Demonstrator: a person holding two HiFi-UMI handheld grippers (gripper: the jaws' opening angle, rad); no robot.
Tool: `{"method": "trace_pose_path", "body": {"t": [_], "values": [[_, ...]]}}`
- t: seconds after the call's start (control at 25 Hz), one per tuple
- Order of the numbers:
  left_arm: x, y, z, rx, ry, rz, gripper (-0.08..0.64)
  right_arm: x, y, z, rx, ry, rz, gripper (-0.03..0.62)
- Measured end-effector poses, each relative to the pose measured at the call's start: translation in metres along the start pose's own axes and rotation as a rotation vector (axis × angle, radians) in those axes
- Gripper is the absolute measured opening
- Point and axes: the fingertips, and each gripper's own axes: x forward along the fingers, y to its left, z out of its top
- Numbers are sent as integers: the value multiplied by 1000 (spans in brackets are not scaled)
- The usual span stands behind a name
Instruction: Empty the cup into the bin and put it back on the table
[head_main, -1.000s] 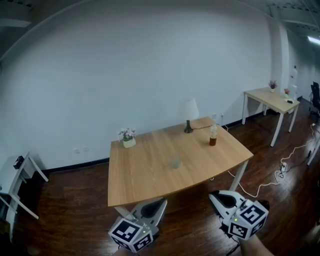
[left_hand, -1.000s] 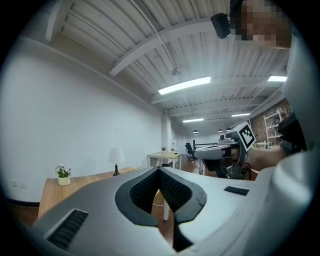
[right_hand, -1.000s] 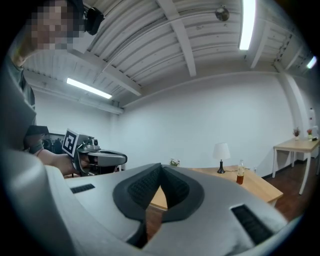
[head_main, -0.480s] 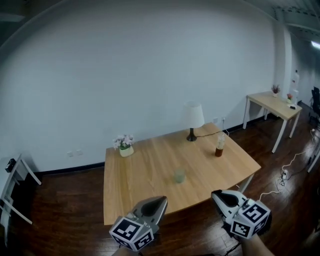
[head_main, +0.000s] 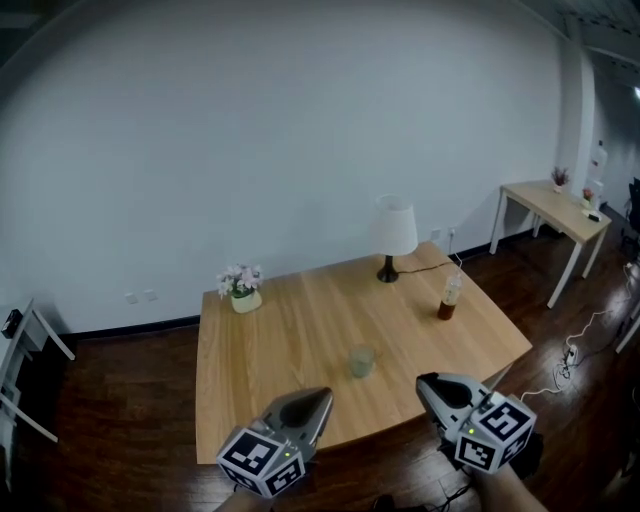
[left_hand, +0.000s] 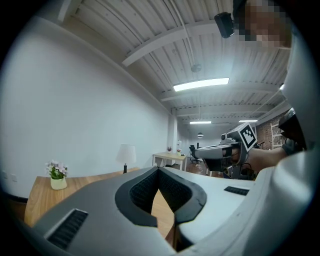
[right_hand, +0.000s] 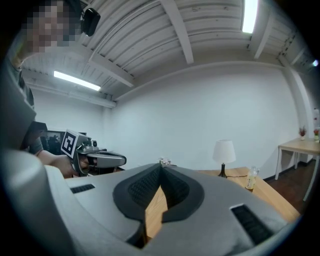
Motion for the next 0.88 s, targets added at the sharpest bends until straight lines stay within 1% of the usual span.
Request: {"method": "trace_pose_path", "body": {"t": [0.16,0.28,0.48,0.6,0.72,0.88], "values": [[28,19,-1,10,5,36,-9,28,-25,3,2,-6,62,-2],[48,33,2,13,6,81,-9,47,-45,3,10,2,110,0],[79,50,6,31,5,159,-9,72,-74,6,-8,15,198,0],[92,57,0,38,20,196,-9,84,-87,5,-18,32,247,0],[102,66,-7,25,38,234,-9,98,-98,4,-24,46,281,0],[111,77,-13,29,59,260,-9,114,-103,-3,-15,72,324,0]]}}
